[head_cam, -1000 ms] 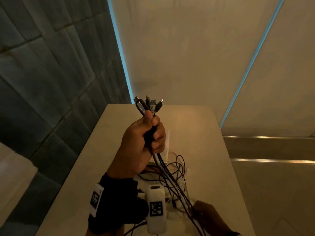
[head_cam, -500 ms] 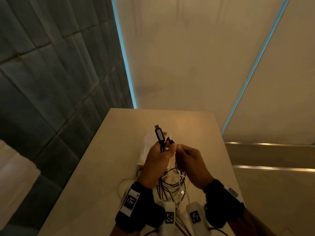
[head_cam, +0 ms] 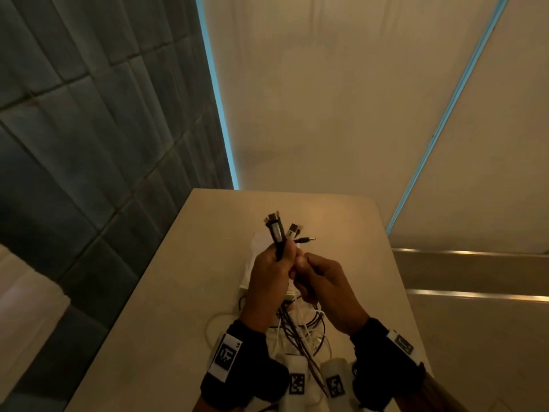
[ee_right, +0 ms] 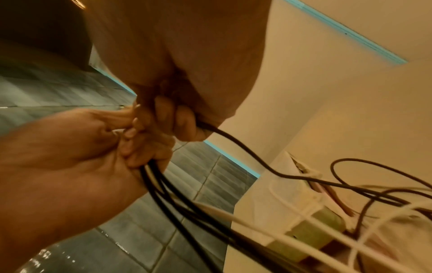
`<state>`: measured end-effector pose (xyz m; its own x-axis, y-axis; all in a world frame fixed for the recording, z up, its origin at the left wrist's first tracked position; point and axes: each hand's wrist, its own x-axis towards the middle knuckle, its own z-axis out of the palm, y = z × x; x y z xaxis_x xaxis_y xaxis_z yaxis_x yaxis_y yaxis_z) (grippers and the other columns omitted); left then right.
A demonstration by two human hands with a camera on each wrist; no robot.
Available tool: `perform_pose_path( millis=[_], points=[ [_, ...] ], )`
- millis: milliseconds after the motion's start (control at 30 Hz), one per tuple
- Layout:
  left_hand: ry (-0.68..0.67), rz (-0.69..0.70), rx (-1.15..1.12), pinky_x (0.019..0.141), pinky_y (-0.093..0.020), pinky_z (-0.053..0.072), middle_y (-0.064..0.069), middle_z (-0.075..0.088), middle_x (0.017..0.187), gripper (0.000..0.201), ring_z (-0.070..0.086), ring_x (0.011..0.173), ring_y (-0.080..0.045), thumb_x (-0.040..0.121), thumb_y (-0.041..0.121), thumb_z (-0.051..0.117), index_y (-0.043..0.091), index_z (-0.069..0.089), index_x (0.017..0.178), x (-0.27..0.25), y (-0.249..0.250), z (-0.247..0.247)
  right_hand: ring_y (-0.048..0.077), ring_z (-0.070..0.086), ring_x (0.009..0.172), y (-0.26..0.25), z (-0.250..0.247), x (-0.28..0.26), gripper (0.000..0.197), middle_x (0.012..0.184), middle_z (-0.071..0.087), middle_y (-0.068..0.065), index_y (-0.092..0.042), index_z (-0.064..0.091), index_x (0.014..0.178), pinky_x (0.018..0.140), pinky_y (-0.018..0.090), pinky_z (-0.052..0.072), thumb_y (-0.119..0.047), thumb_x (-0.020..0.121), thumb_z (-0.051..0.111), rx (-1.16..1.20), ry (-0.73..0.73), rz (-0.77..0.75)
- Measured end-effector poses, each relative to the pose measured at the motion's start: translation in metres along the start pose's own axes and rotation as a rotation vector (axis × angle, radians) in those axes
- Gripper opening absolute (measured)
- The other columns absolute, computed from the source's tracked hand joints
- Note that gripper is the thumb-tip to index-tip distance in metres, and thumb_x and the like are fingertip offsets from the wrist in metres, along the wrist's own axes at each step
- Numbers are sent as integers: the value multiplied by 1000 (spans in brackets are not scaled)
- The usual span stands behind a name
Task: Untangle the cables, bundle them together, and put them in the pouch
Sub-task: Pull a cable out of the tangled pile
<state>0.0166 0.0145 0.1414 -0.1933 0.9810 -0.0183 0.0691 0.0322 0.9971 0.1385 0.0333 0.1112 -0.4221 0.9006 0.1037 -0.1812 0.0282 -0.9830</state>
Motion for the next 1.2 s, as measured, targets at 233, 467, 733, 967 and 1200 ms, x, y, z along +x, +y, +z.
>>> perform_pose_path(
  millis=[233, 467, 733, 967, 1200],
  points=[
    [27, -85, -402, 53, -29, 41, 3, 44, 57, 37, 43, 50, -15, 102, 37, 34, 13, 45, 76, 6, 9, -12, 0, 42, 55, 20, -5, 1, 32, 66, 45, 9, 8, 53, 74, 59, 13, 38, -7, 101, 44, -166, -175, 64],
    [97, -69, -416, 40, -23, 15, 9, 28, 48, 39, 19, 39, -6, 103, 35, 32, 17, 42, 71, 12, 11, -37, 6, 42, 60, 84, -26, 3, 37, 66, 46, 3, 1, 54, 72, 62, 24, 37, -25, 97, 47, -450, -148, 68],
    [139, -65, -448, 35, -18, 17, 8, 26, 47, 37, 17, 37, -5, 104, 33, 31, 17, 41, 71, 7, 16, -54, 3, 46, 59, 135, -42, -8, 31, 62, 49, -6, -28, 51, 64, 62, 27, 37, -38, 93, 44, -589, -92, 168],
    [181, -139, -337, 37, -20, 17, 5, 25, 50, 38, 17, 39, -8, 104, 35, 32, 20, 37, 70, 9, 12, -52, 12, 35, 47, 72, -20, 22, 26, 53, 44, -4, -6, 64, 73, 45, 24, 28, -15, 96, 56, -210, 208, 178],
    [179, -202, -381, 51, -28, 44, -13, 73, 77, 41, 67, 62, -25, 103, 38, 31, 16, 39, 69, 10, 14, -47, 10, 30, 44, -9, 9, 25, 20, 53, 41, 3, 7, 60, 79, 44, 22, 24, -9, 92, 59, 50, -28, -33]
  ],
)
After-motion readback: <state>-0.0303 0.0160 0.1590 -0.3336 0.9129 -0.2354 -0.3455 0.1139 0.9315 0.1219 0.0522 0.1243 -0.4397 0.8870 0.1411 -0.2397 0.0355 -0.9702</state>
